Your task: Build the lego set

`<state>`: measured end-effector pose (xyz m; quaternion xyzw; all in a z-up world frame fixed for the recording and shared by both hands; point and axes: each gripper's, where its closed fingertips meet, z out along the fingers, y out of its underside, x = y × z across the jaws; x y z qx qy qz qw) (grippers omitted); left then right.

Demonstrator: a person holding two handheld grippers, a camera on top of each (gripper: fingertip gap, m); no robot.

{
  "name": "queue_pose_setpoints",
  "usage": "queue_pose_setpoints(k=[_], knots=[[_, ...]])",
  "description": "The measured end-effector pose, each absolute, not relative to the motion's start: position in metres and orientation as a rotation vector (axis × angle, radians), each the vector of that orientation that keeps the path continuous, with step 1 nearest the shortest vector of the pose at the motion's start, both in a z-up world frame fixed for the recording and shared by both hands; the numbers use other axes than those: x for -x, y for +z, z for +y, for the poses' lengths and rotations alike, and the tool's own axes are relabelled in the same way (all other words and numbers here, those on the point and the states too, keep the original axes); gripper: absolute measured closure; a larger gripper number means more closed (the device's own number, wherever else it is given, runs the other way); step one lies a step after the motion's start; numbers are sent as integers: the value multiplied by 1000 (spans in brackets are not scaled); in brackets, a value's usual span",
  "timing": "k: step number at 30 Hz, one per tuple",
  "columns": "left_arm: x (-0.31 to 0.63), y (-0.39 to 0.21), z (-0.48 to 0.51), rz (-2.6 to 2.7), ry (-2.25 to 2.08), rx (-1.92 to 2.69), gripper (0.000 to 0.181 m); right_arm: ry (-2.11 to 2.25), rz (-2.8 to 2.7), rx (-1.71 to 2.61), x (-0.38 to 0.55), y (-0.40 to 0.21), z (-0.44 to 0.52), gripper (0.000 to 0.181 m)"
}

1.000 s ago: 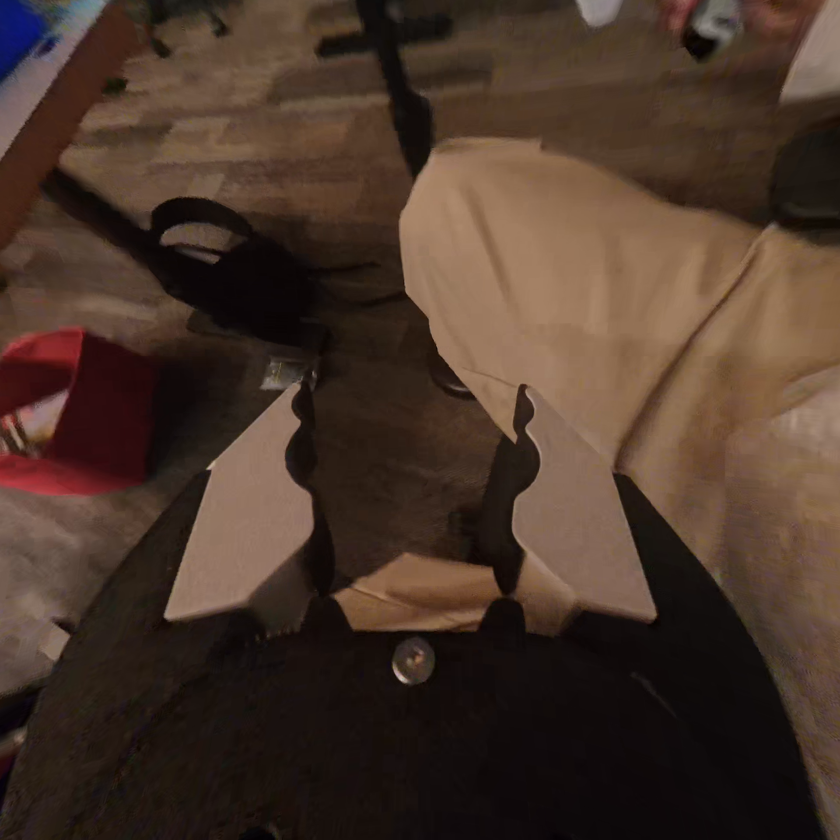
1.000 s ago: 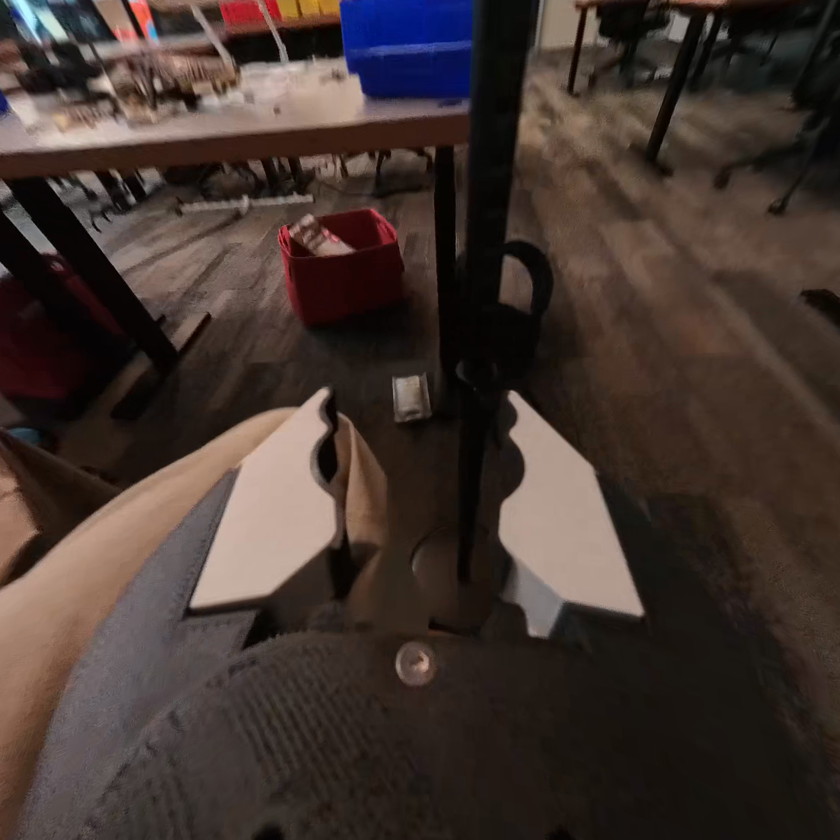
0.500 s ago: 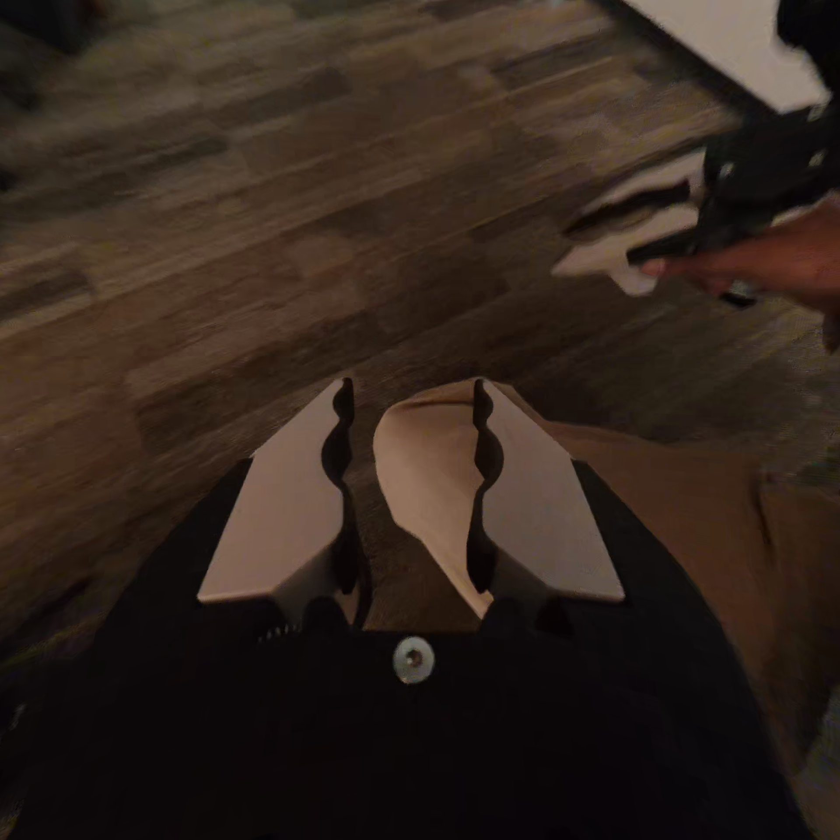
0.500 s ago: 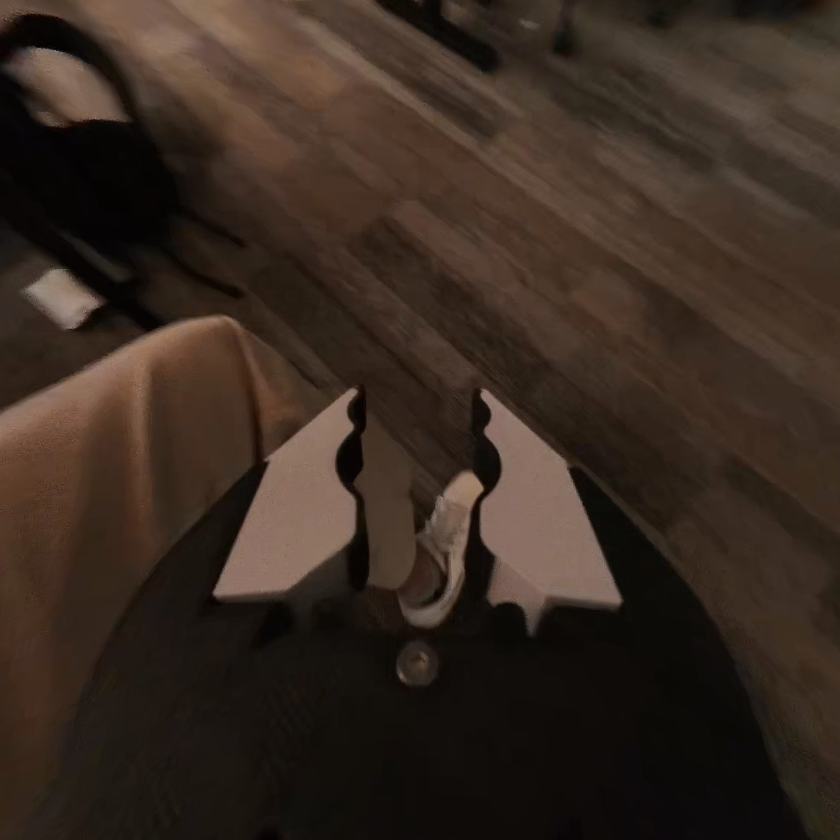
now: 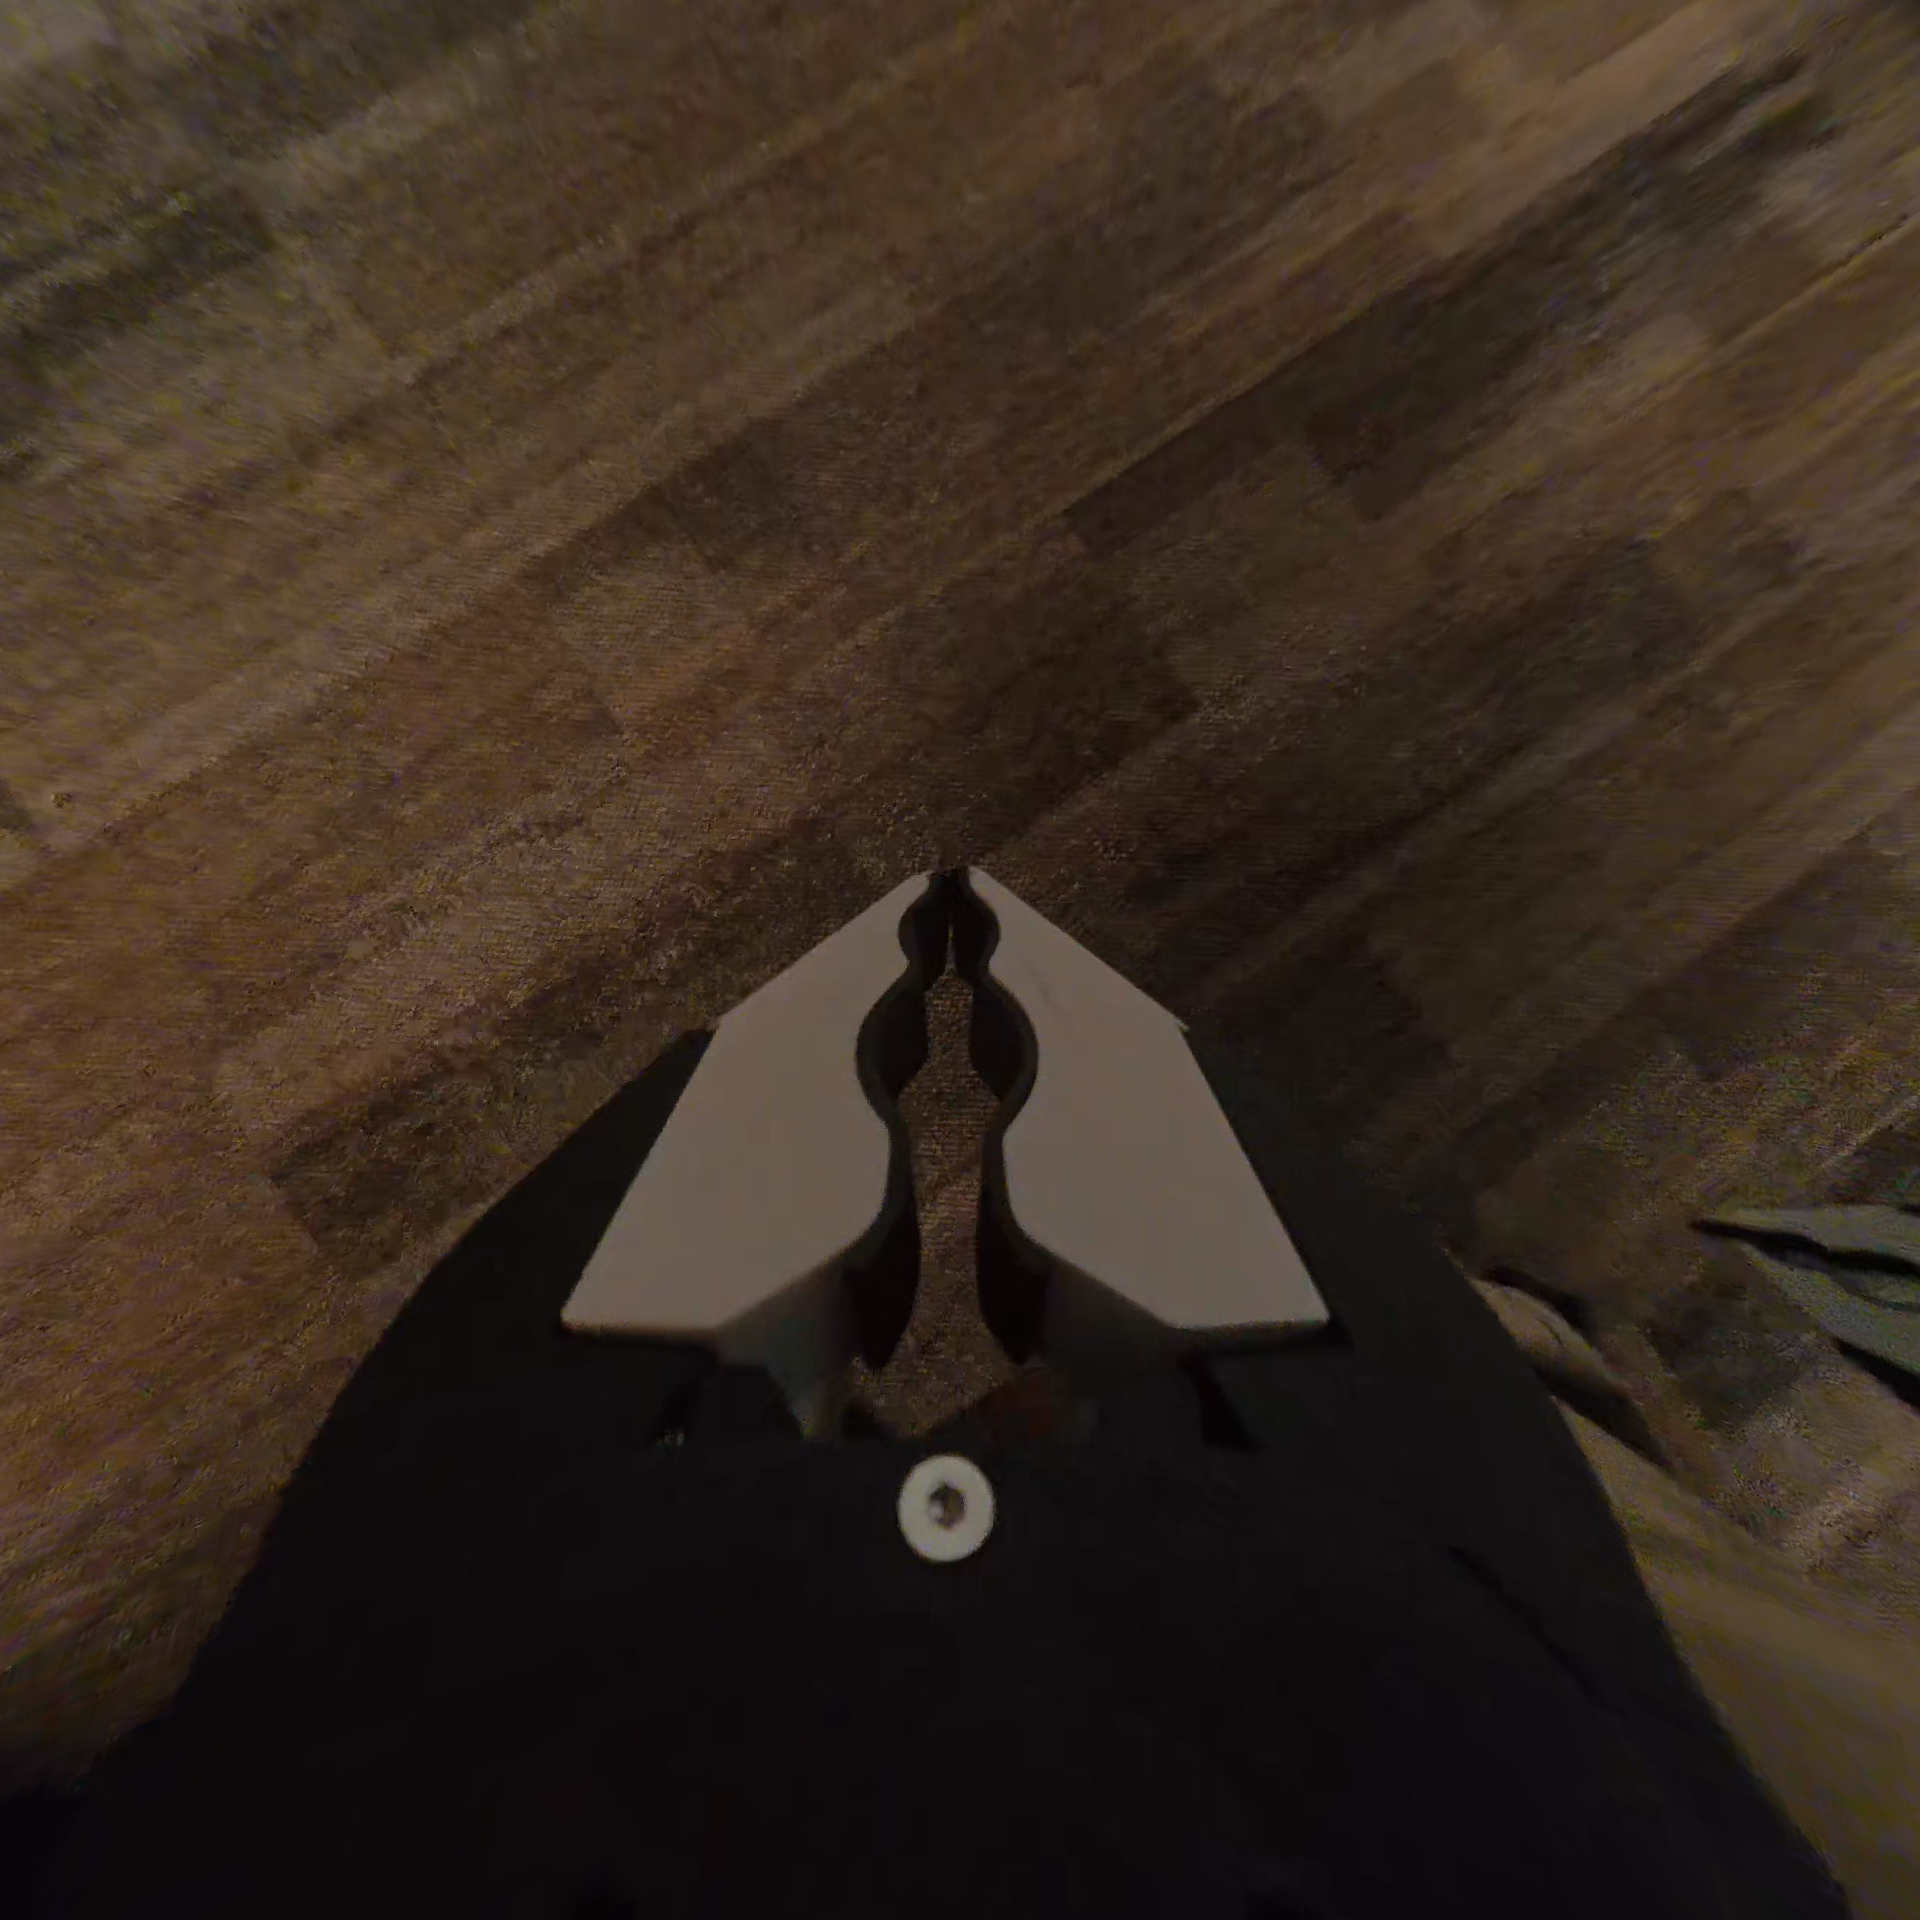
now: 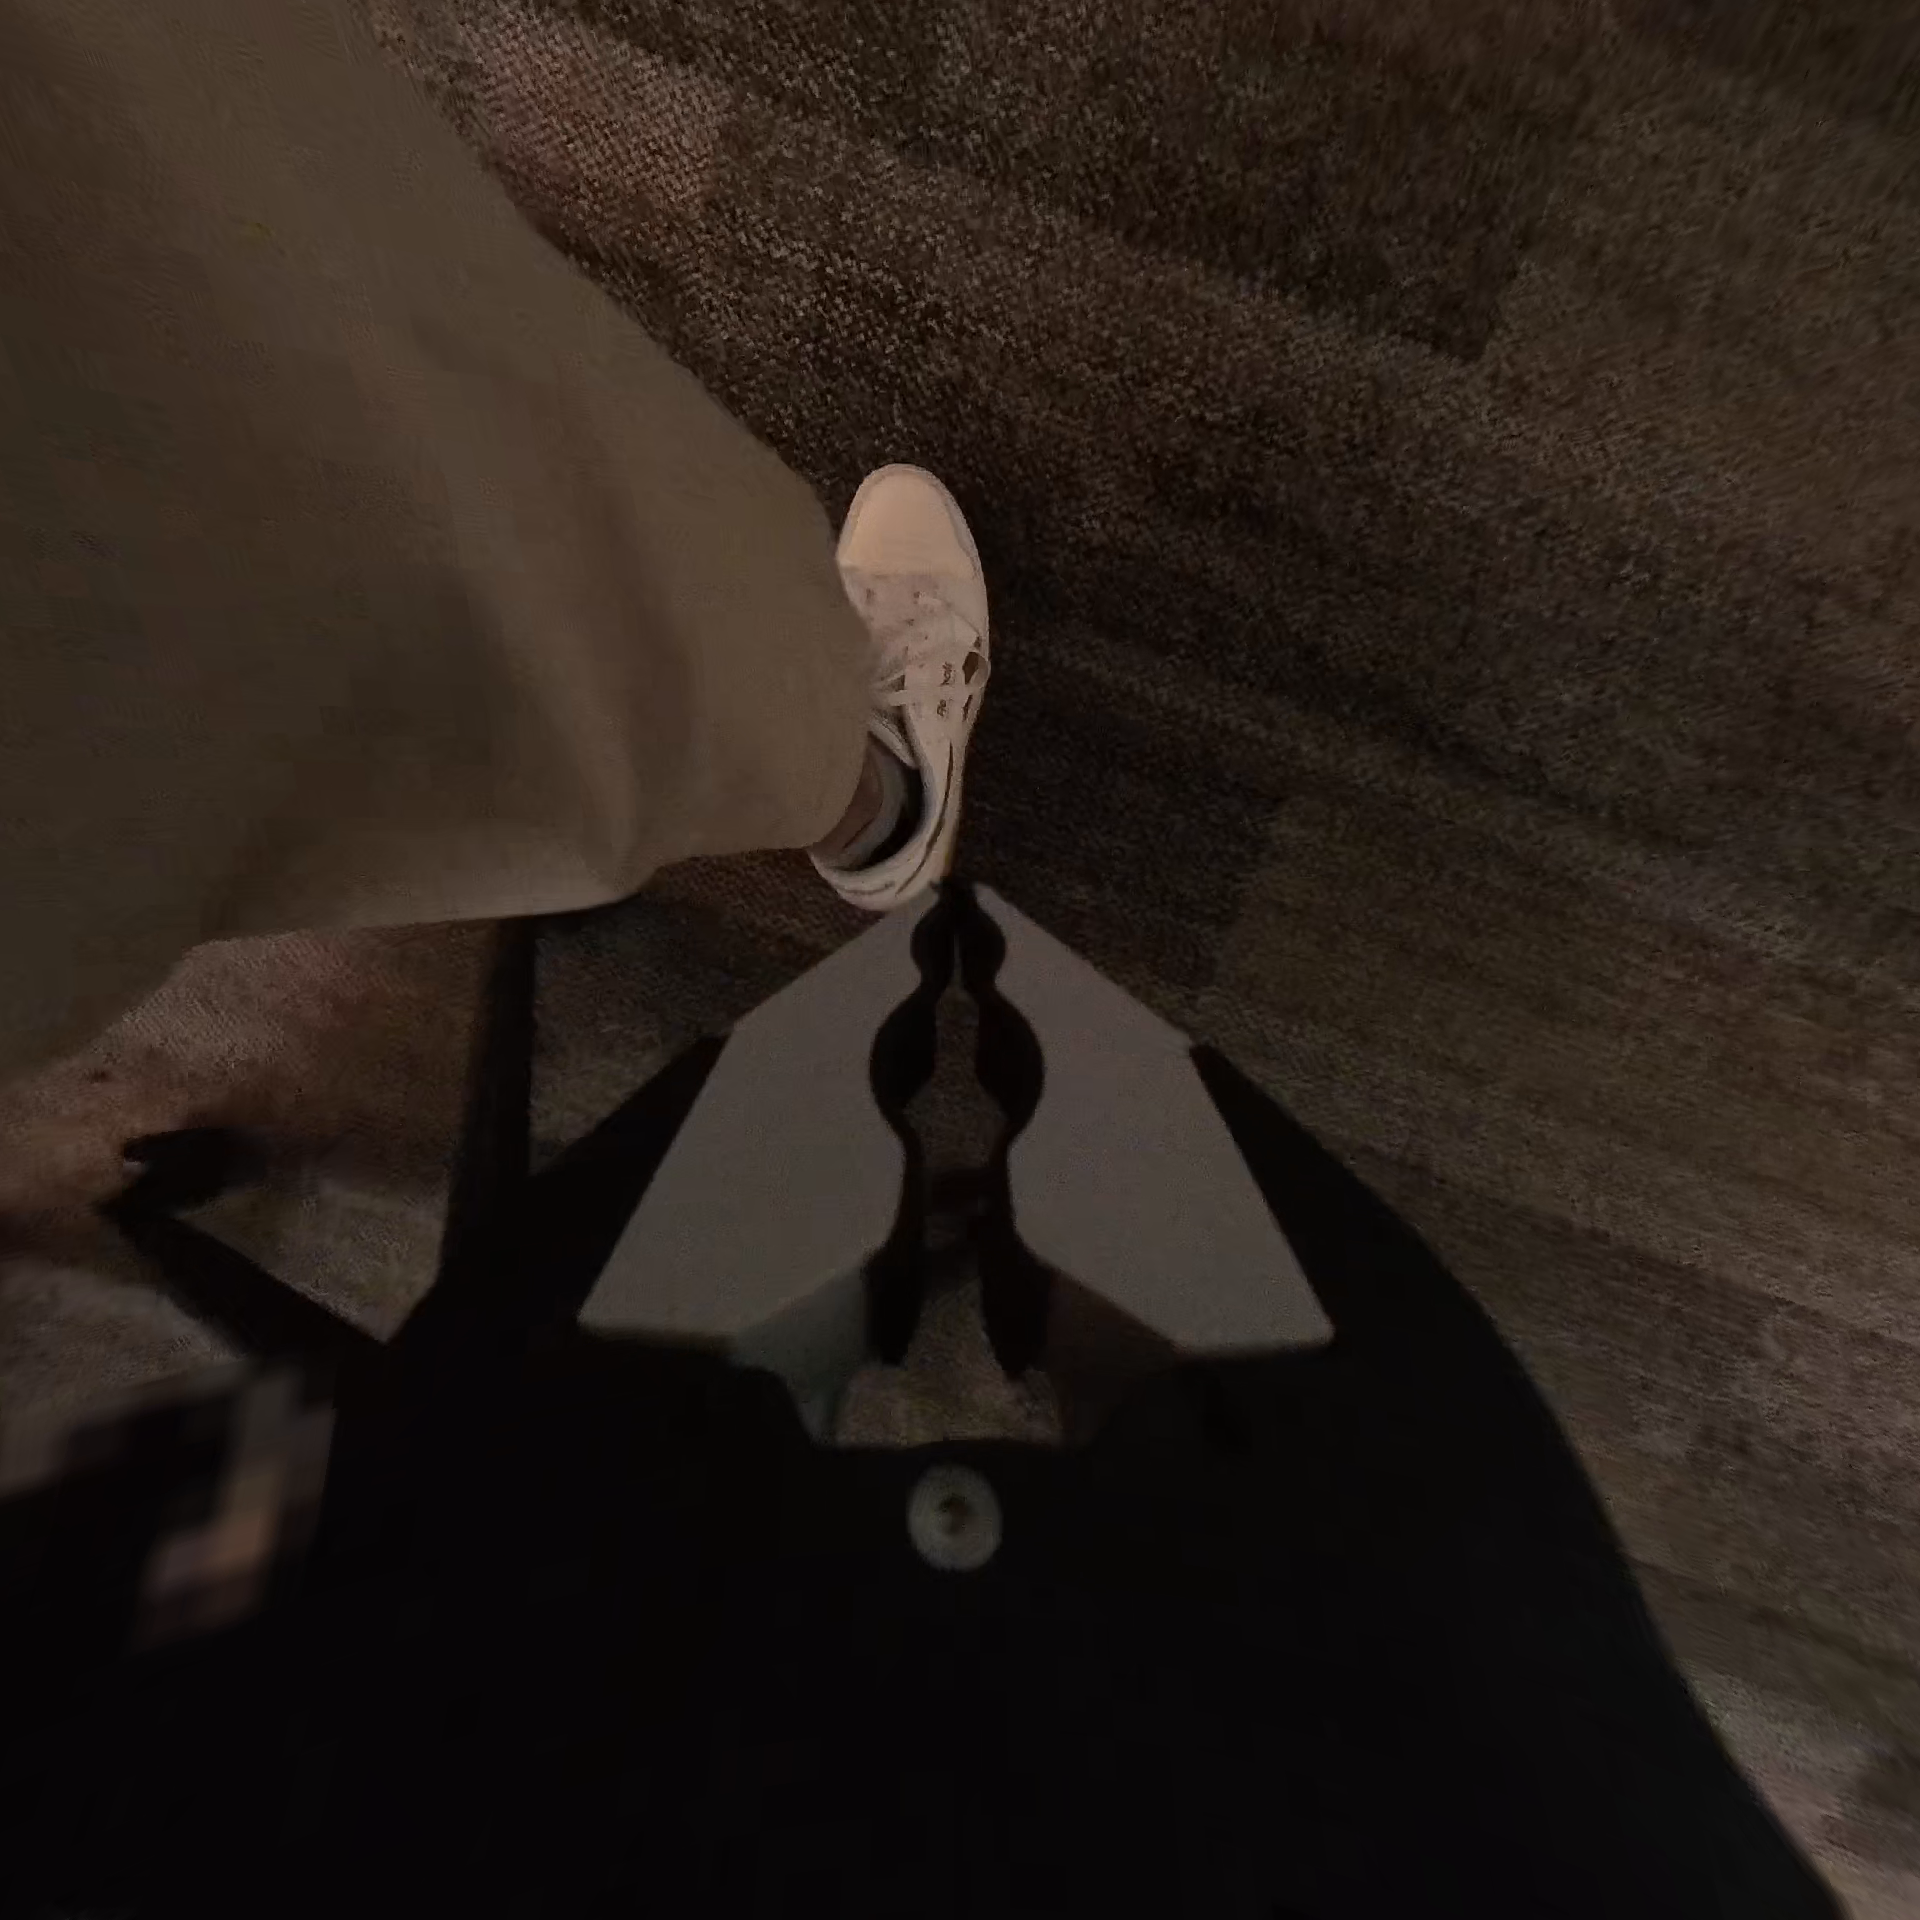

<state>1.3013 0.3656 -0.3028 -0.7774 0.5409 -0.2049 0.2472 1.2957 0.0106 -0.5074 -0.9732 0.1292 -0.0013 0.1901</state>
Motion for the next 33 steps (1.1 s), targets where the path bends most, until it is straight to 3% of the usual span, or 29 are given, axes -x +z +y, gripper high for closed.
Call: queue_pose_setpoints(k=[4, 7, 10, 15, 17, 24, 30, 33], knots=[[-1325, -265, 417, 1239, -577, 2179, 181, 20, 106, 2747, -1350, -442, 56, 181], [-1327, -231, 457, 1177, -507, 2199, 181, 88, 95, 2624, -1392, -350, 113, 181], [-1285, -259, 464, 1197, -375, 2573, 181, 84, -67, 2531, -1412, -259, 174, 180], [-1213, -245, 548, 1066, -171, 2739, 181, 41, -141, 2411, -1450, -157, 292, 172], [-1201, -229, 613, 982, -141, 2645, 181, 157, 116, 2384, -1483, -146, 334, 165], [-1128, -137, 779, 577, -84, 2356, 181, -40, 409, 2366, -1612, -129, 461, 179], [-1084, -129, 826, 364, -40, 2375, 181, -266, -37, 2312, -1644, -116, 655, 180], [-1061, -156, 831, 117, 11, 2444, 181, -252, -344, 2244, -1649, -118, 780, 157]])
